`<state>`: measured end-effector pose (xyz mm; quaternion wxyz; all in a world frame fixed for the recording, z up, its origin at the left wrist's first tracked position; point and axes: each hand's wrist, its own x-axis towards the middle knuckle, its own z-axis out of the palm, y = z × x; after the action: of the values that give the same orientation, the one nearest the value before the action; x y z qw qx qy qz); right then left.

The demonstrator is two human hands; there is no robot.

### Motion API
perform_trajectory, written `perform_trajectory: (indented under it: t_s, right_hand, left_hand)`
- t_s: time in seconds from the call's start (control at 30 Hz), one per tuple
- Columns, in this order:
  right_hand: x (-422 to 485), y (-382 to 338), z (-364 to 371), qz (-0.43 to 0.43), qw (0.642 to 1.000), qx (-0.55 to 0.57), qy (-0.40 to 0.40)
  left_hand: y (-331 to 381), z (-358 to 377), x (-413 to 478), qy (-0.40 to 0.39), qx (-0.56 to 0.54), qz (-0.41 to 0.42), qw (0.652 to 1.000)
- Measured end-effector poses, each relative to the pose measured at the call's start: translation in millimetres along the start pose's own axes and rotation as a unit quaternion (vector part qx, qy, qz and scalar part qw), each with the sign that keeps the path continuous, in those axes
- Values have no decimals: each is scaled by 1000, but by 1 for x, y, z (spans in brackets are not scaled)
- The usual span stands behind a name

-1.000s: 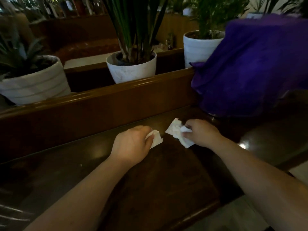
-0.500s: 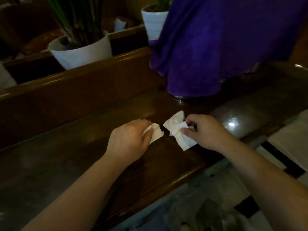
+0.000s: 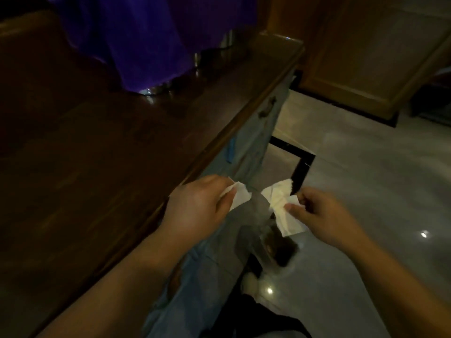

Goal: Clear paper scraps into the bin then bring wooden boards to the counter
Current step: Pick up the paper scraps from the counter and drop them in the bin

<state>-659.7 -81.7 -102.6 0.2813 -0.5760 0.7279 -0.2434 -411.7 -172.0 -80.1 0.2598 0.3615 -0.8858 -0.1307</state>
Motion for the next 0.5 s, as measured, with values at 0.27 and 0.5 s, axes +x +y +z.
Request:
perform_trajectory:
  t_s: [0.27, 0.5]
  right_hand:
    - [-40, 89, -9, 75, 996, 38, 42]
    - [-41, 186, -22, 153, 984, 91, 4]
  left_hand:
    - [47, 70, 20, -80, -9, 19, 997]
    - [73, 162, 41, -127, -18, -15, 992]
